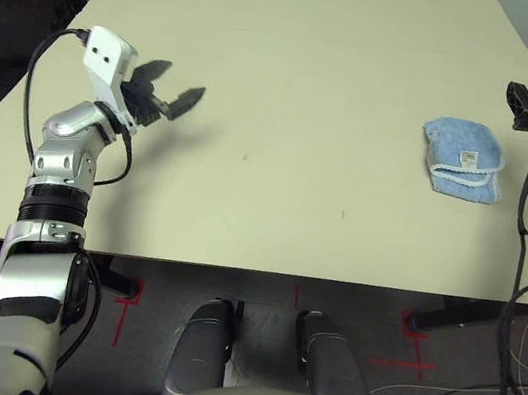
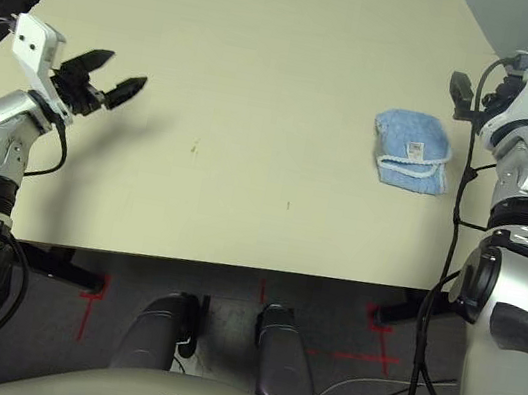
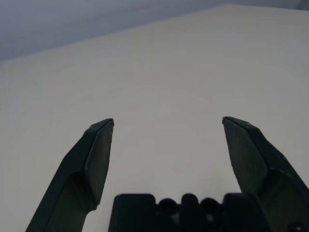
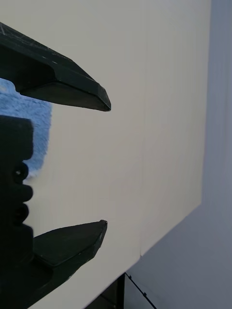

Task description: Wipe the water off the table with a rag.

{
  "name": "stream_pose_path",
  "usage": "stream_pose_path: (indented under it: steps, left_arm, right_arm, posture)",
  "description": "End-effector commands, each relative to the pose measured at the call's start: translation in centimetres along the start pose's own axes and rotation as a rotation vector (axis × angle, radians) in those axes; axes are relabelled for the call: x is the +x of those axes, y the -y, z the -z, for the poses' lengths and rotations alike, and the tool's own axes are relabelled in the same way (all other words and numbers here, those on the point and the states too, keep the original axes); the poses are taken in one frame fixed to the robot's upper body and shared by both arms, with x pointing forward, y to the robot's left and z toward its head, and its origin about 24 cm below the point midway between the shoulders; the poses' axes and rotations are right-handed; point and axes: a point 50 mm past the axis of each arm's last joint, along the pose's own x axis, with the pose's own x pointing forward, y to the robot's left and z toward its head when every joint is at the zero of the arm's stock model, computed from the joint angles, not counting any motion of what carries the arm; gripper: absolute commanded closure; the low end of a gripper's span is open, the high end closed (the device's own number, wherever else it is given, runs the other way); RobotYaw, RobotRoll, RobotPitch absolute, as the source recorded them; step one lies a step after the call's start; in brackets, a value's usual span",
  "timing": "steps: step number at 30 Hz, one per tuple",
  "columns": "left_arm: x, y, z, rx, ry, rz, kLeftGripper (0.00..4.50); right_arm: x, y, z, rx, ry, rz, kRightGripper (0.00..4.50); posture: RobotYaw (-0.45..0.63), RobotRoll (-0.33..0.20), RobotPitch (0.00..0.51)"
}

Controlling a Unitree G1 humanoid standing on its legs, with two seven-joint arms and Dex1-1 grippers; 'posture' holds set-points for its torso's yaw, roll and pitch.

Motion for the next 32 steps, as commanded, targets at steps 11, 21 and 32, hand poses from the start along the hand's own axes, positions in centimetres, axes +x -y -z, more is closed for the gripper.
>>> stream_pose_path:
  steps: [11,21,32]
  left_arm:
    - [-1.7,-3.0,1.1,0.002,0.022,-0.391,0.0]
    - [-2.0,-3.1,1.8,-0.015,0.009,-0.424,0.0]
    - [-2.3,-3.2,1.6,-0.007,0.018,-0.425,0.0]
  right_arm:
    - [-2.1,0.7,2.0,0.055,0.133,0.051,0.02]
    - [-2.7,0.7,2.9,0.054,0.118,0.043,0.02]
    - [-2.4,0.0,3.0,0.059,0.115,0.018,0.02]
  posture:
    - [-0.05,0.0,0.192]
    - [-0.04,0.0,0.195]
    - [-0.02,0.0,0.191]
